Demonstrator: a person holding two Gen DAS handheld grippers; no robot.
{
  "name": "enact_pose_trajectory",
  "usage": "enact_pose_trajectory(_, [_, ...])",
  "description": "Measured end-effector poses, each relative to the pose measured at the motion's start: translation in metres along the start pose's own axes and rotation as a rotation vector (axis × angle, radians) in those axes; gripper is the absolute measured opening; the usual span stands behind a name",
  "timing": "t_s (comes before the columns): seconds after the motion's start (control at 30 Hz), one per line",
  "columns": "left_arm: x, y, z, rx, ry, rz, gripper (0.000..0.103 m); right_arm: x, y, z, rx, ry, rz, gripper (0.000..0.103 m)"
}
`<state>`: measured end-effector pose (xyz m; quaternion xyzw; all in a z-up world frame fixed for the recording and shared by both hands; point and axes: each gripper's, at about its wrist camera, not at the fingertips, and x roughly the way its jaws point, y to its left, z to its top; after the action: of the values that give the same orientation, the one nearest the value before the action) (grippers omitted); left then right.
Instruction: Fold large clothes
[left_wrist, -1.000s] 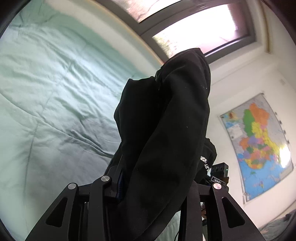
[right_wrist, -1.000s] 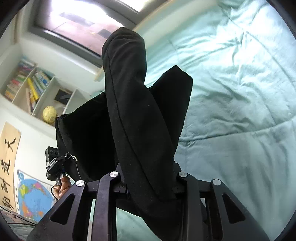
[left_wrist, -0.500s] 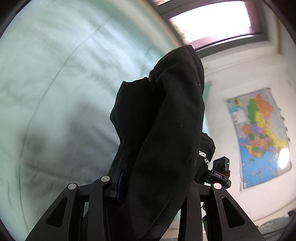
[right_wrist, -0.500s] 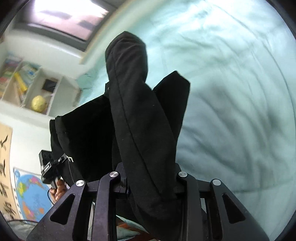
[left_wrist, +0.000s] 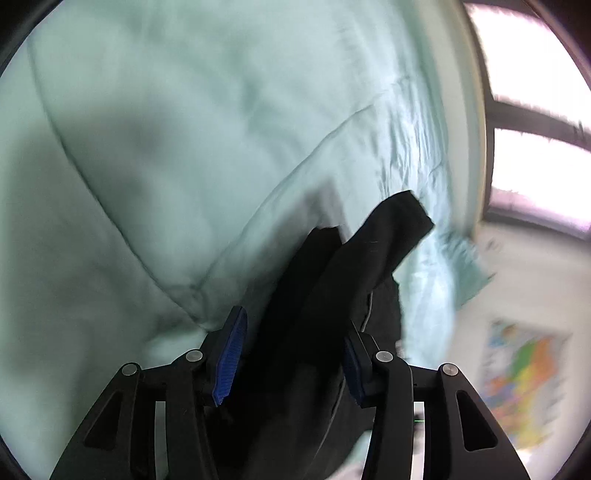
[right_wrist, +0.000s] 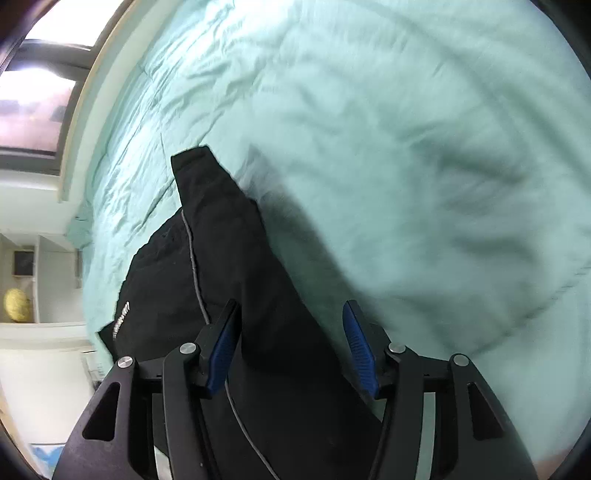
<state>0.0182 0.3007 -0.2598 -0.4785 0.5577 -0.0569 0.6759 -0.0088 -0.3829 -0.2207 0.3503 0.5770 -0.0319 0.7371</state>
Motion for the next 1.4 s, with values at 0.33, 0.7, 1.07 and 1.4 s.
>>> enact_pose_trajectory(0.33, [0.028, -0.151, -0.064, 0.584, 0.005, 0.213, 0.051, 0.002, 0.160, -0.040, -0.473, -0.025, -0.036, 0.063])
enact_pose_trajectory(0.7, [0.120, -0.134, -0.073, 0.599, 0.137, 0.380, 0.053, 0.105, 0.176, -0.060, -0.505, 0.154, -0.287, 0.065])
enact_pose_trajectory(1.07, [0.045, -0.177, -0.104, 0.732, 0.024, 0.409, 0.054, 0.022, 0.146, -0.089, -0.448, 0.109, -0.274, 0.068])
enact_pose_trajectory(1.4, [-0.017, -0.265, -0.136, 0.844, -0.160, 0.336, 0.054, -0.067, 0.212, -0.087, -0.522, -0.123, -0.323, 0.073])
